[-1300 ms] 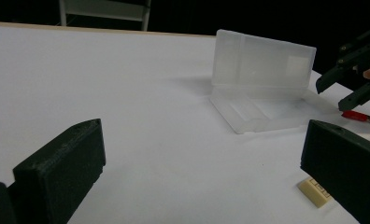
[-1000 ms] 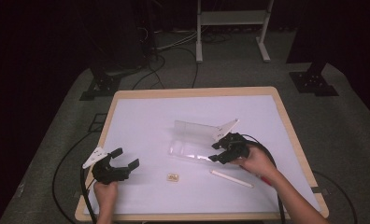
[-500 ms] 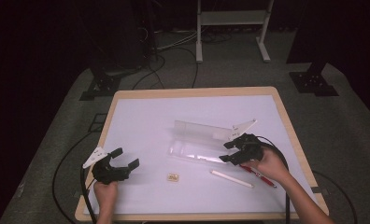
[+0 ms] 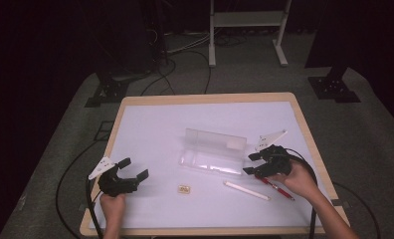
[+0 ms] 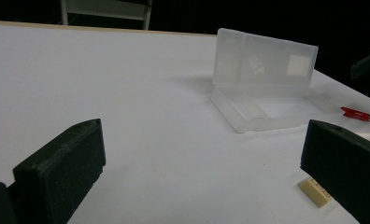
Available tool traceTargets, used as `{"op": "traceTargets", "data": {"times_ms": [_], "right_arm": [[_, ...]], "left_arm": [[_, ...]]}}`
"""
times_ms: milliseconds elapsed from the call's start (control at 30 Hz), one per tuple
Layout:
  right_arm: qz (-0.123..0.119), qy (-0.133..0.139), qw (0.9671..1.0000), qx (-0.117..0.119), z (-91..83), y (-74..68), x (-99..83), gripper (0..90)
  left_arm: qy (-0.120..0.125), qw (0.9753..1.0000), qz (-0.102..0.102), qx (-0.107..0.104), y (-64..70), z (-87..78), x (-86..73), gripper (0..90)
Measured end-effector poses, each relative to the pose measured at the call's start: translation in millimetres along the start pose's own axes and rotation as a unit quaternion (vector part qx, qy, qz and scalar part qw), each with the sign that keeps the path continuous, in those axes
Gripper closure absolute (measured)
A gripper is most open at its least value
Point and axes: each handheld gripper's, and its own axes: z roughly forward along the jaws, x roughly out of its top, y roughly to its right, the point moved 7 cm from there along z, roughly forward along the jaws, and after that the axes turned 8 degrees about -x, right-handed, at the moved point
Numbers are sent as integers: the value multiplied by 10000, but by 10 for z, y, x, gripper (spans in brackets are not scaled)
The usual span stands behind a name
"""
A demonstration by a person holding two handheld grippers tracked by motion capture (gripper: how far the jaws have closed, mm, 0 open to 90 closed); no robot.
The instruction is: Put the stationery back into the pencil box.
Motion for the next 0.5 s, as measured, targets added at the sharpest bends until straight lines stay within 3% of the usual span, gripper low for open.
{"op": "traceTargets", "data": {"times_ms": [500], "right_arm": [[121, -32, 9999, -79, -93, 54, -173, 426]], "left_arm": [[-26, 10000, 21, 12, 5, 0, -3, 0]]}}
